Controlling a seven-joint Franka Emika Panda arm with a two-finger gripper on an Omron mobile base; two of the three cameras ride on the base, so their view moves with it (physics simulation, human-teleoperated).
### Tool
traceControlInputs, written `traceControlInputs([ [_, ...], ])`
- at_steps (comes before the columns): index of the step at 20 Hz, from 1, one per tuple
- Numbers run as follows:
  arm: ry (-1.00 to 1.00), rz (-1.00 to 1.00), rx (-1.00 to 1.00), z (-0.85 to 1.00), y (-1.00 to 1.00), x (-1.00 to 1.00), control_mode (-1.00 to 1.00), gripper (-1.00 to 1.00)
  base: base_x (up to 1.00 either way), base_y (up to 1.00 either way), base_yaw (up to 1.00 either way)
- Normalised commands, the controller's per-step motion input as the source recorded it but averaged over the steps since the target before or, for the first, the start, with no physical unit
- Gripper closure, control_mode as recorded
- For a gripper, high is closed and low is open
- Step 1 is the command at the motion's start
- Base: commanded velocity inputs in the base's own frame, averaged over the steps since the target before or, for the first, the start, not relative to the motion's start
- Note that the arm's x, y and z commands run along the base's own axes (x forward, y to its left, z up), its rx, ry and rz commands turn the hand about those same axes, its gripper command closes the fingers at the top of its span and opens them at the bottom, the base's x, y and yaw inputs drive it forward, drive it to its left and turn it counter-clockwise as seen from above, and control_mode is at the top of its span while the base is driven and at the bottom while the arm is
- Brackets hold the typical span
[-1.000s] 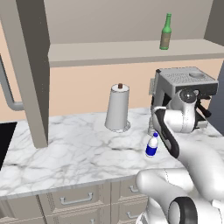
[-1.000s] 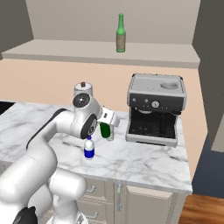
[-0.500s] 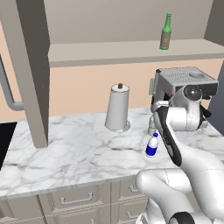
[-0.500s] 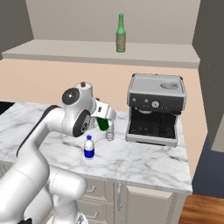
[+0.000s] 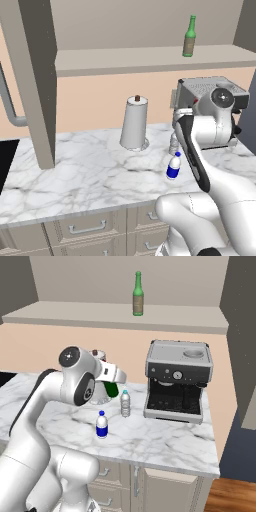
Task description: Sort all alcoholic drinks to one cabinet, and non-alcoholic drinks to the other.
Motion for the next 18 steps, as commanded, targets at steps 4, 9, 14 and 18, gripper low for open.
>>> traceControlInputs([
  [4, 0.00, 0.07, -0.01, 0.38, 0.18, -0.16, -1.00, 1.00, 0.00, 0.00, 0.00],
  [9, 0.00, 0.08, 0.00, 0.37, 0.17, -0.17, -1.00, 1.00, 0.00, 0.00, 0.00],
  [14, -0.01, 0.04, 0.00, 0.38, 0.14, -0.09, -1.00, 1.00, 0.00, 0.00, 0.00],
  [18, -0.03, 0.02, 0.00, 0.40, 0.12, -0.03, -1.00, 1.00, 0.00, 0.00, 0.00],
])
